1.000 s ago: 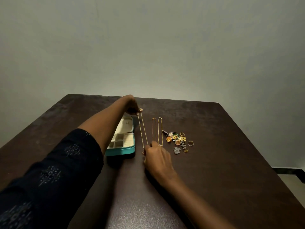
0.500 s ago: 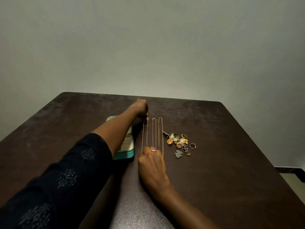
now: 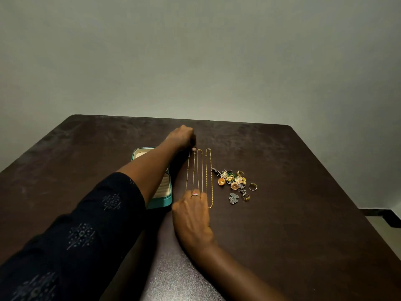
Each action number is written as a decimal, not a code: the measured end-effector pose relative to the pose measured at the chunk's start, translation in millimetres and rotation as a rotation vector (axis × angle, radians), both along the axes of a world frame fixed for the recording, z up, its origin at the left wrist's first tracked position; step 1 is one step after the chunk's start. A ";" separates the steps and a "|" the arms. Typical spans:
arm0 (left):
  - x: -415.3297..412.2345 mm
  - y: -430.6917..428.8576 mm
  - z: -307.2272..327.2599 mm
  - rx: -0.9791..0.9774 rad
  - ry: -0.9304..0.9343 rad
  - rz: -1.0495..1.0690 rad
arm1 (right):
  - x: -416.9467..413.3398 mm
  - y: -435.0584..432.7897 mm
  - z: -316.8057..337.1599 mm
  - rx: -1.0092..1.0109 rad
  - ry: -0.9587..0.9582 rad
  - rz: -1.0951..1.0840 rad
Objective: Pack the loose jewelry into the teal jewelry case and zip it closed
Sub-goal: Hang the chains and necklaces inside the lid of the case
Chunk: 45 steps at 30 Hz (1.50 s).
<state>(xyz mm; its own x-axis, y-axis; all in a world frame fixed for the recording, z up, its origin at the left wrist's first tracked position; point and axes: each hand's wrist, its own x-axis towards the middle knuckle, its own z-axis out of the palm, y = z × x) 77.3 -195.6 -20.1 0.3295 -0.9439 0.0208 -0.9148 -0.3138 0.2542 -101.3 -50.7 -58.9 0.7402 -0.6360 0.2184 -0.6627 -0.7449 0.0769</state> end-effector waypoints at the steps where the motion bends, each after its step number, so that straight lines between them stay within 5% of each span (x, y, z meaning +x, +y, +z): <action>1: 1.0 0.5 -1.1 0.003 -0.003 -0.006 | -0.4 1.4 0.8 -0.009 0.001 -0.006; 16: 9.9 10.1 9.4 -0.032 -0.013 -0.022 | -0.7 4.9 9.0 -0.030 -0.030 -0.105; 22: 32.8 40.4 19.5 -0.127 0.058 0.090 | -5.5 -12.7 31.2 0.275 -0.089 -0.031; 30: 68.9 100.7 15.9 -0.090 0.116 0.375 | 11.0 -24.4 30.0 0.652 -0.490 -0.149; 35: 69.9 133.7 8.9 -0.082 0.377 0.671 | 28.2 -17.4 15.8 0.821 -0.691 -0.225; 39: 54.1 145.8 9.7 -0.121 0.832 0.636 | 33.6 -16.1 21.5 0.872 -0.678 -0.264; 45: 45.4 153.3 10.5 -0.144 1.036 0.581 | 38.6 -13.8 17.0 0.838 -0.612 -0.330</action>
<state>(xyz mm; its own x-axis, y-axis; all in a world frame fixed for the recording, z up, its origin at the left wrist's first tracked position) 122.7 -42.4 -9.6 0.6287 -0.6588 -0.4131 0.0150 -0.5208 0.8535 -62.8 -64.6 -41.9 0.4194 -0.9018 -0.1039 -0.5925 -0.1853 -0.7840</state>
